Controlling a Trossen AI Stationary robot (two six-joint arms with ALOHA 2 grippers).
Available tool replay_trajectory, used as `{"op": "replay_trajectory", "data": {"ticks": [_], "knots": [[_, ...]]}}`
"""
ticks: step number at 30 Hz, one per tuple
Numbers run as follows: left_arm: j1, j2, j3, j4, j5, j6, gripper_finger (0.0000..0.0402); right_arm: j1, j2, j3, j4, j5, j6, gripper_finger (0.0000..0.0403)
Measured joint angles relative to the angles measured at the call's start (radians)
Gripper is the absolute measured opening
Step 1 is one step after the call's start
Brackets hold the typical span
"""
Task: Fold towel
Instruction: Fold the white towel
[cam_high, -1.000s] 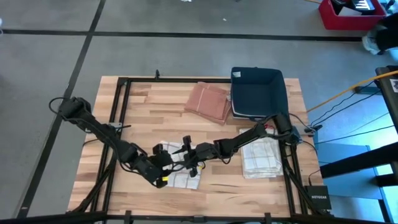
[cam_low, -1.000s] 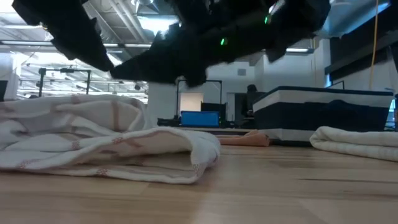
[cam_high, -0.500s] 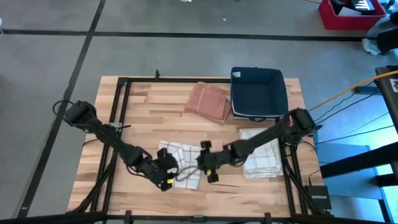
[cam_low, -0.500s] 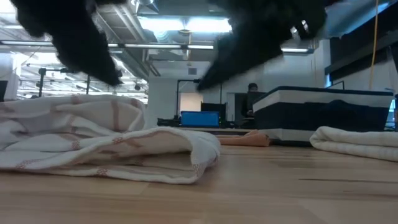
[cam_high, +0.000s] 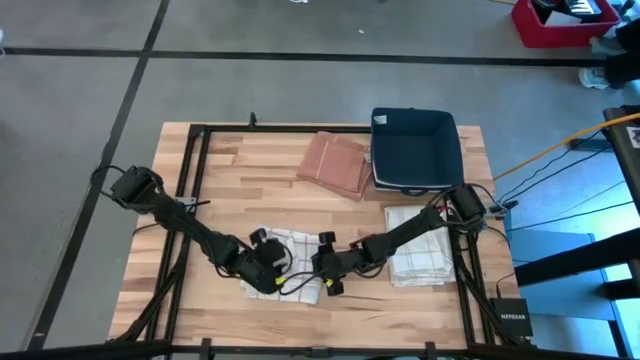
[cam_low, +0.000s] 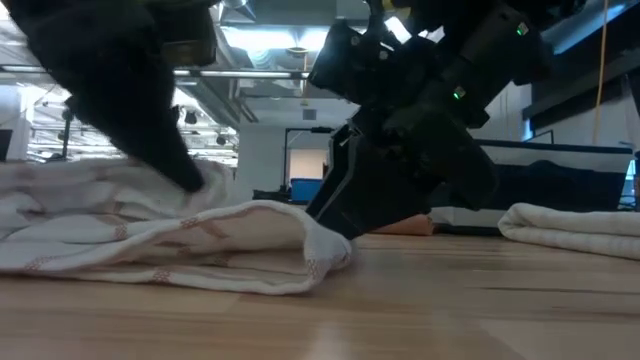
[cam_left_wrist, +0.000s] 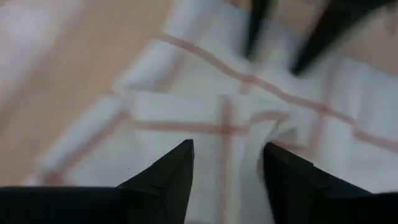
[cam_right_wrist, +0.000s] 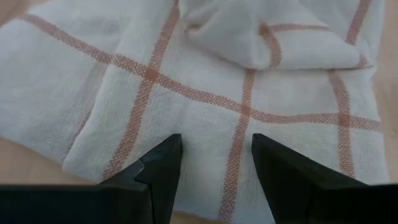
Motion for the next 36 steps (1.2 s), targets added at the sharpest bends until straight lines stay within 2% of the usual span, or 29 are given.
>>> {"op": "replay_trajectory", "data": {"ticks": [4, 10, 14, 17, 20, 29, 32, 36], "knots": [[0.004, -0.033, 0.001, -0.104, -0.078, -0.074, 0.0166, -0.001, 0.005, 0.001, 0.001, -0.024, 0.005, 0.0200], [0.002, -0.061, 0.001, -0.400, -0.100, -0.283, 0.0166, -0.001, 0.006, 0.001, 0.004, -0.043, 0.005, 0.0200], [-0.011, -0.090, 0.001, -0.586, -0.169, -0.434, 0.0166, -0.001, 0.006, 0.001, 0.004, -0.048, 0.005, 0.0200], [-0.014, -0.107, 0.001, -0.722, -0.171, -0.537, 0.0166, -0.001, 0.007, 0.001, 0.004, -0.056, 0.004, 0.0200], [-0.032, -0.124, 0.001, -0.789, -0.152, -0.601, 0.0166, -0.001, 0.007, 0.001, 0.003, -0.062, 0.004, 0.0200], [-0.127, -0.207, 0.055, -0.762, -0.235, -0.588, 0.0166, -0.001, 0.007, 0.001, 0.003, -0.067, 0.004, 0.0200], [-0.154, -0.209, 0.052, -0.598, -0.234, -0.499, 0.0166, -0.001, 0.008, 0.001, 0.003, -0.065, 0.004, 0.0200], [-0.193, -0.206, 0.010, -0.269, -0.123, -0.262, 0.0166, -0.001, 0.008, 0.000, 0.002, -0.064, 0.004, 0.0200]]}}
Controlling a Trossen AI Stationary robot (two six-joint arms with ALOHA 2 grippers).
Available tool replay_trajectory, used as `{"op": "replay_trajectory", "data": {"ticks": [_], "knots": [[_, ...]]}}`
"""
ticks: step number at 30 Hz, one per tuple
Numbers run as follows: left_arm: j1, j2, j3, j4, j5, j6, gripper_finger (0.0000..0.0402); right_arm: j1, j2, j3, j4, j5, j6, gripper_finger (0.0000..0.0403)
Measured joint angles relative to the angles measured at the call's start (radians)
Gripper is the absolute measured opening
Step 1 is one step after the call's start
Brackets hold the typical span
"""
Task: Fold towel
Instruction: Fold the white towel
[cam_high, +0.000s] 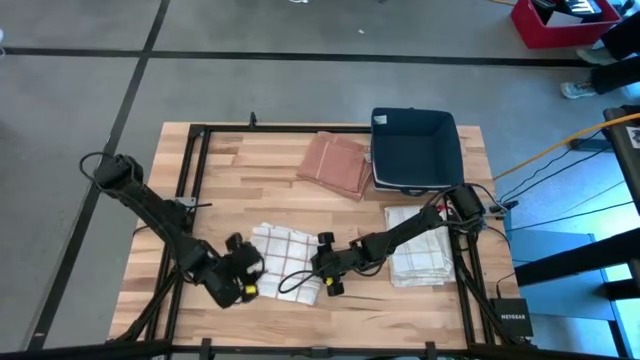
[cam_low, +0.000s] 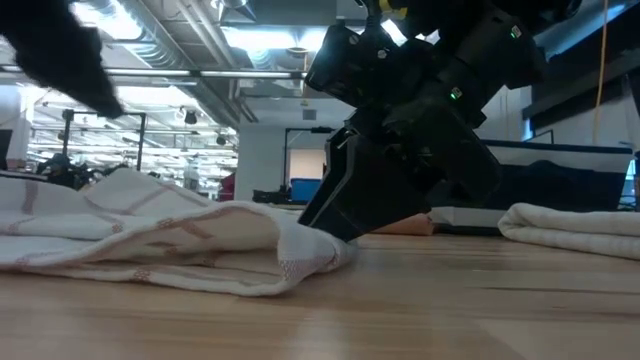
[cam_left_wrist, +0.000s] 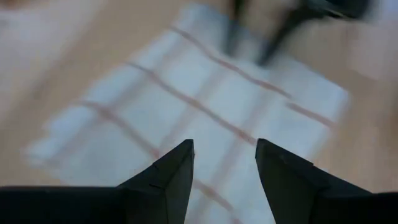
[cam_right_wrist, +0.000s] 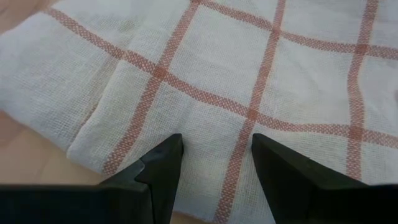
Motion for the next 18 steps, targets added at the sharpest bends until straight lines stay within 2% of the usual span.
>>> {"op": "replay_trajectory", "data": {"ticks": [3, 10, 14, 18], "knots": [[-0.022, 0.000, -0.037, 0.091, 0.048, 0.035, 0.0166, 0.000, 0.000, 0.000, 0.000, 0.001, 0.000, 0.0200], [-0.038, 0.000, -0.088, 0.043, 0.154, -0.222, 0.0166, 0.002, -0.022, 0.036, -0.087, -0.005, -0.009, 0.0200], [-0.048, 0.001, -0.109, 0.023, 0.161, -0.346, 0.0166, 0.002, -0.039, 0.072, -0.118, -0.006, -0.008, 0.0200], [-0.047, 0.018, -0.122, 0.039, 0.162, -0.394, 0.0166, 0.002, -0.040, 0.079, -0.161, -0.005, -0.005, 0.0200]]}}
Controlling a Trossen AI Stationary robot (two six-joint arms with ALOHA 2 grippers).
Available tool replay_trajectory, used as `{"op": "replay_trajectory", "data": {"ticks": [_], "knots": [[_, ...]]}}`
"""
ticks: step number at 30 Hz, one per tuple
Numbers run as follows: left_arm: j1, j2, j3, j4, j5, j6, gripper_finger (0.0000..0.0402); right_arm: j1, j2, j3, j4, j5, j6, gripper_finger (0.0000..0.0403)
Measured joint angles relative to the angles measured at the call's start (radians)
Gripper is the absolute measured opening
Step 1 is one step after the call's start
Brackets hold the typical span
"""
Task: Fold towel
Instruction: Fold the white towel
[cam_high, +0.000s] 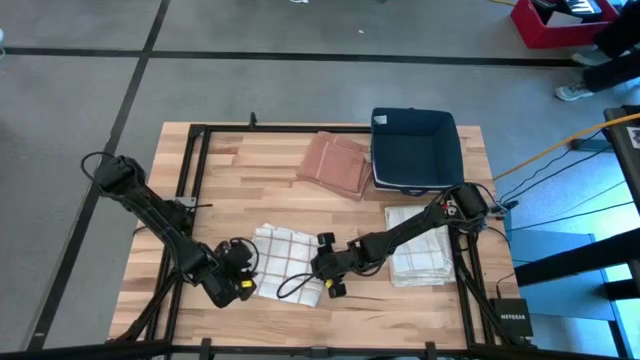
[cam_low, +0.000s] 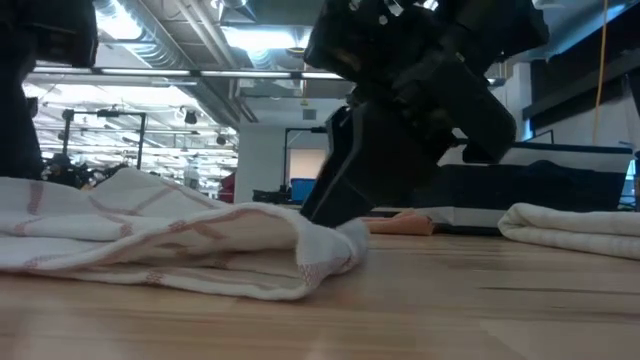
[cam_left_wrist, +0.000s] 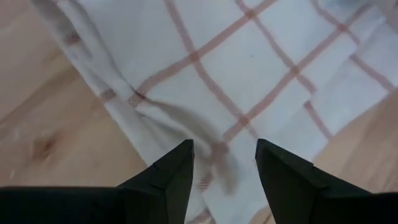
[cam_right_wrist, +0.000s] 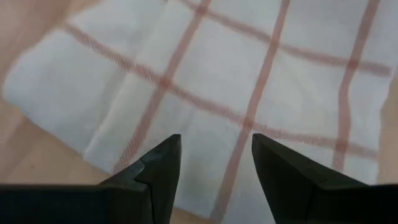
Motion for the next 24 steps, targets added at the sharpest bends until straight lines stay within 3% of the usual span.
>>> {"op": "replay_trajectory", "data": {"ticks": [8, 11, 16, 24], "knots": [[0.004, 0.062, -0.001, 0.026, 0.010, 0.011, 0.0161, 0.000, 0.000, 0.000, -0.018, 0.005, 0.017, 0.0200], [0.004, 0.065, -0.001, 0.016, 0.011, 0.010, 0.0126, 0.000, 0.000, 0.000, -0.017, 0.006, 0.018, 0.0200], [0.004, 0.045, 0.001, -0.004, 0.013, 0.040, 0.0018, 0.000, 0.000, 0.001, -0.013, 0.006, 0.018, 0.0200], [-0.005, 0.002, 0.062, -0.194, 0.015, 0.019, 0.0005, -0.001, 0.000, 0.001, -0.012, 0.006, 0.019, 0.0200]]}}
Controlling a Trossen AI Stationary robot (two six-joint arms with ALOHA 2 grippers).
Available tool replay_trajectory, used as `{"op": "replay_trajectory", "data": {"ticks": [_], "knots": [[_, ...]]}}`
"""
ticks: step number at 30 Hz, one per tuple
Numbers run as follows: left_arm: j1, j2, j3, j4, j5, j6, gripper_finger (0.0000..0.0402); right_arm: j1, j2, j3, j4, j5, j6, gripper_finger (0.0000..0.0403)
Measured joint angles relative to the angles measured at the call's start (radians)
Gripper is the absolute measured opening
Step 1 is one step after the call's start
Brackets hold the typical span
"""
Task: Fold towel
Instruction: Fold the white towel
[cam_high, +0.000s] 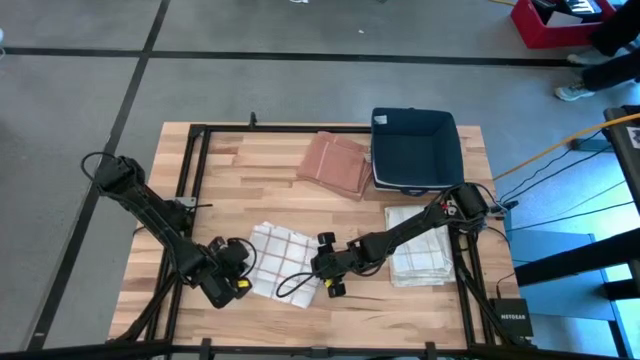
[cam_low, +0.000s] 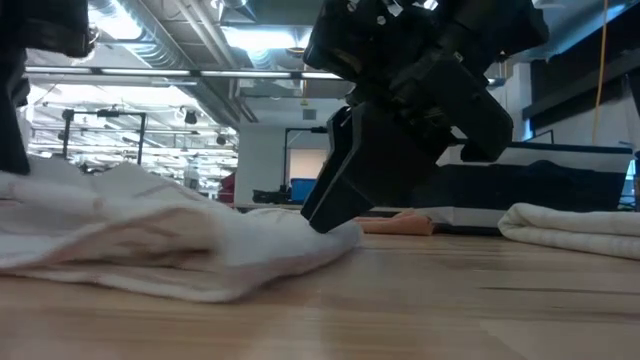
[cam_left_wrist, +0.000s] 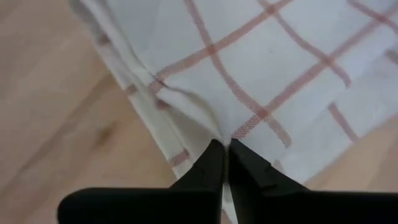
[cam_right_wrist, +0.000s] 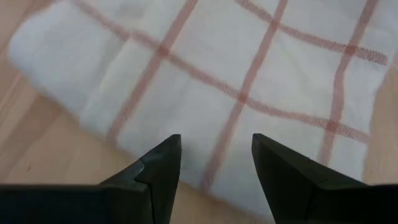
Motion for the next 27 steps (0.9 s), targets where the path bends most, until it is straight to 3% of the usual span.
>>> {"op": "replay_trajectory", "data": {"ticks": [19, 27], "knots": [[-0.002, 0.006, -0.157, -0.046, 0.075, -0.168, 0.0017, 0.000, 0.000, 0.000, 0.000, -0.016, 0.004, 0.0200], [0.001, -0.033, -0.155, -0.058, 0.135, -0.126, 0.0033, 0.000, -0.001, 0.001, 0.000, -0.015, 0.004, 0.0200]]}}
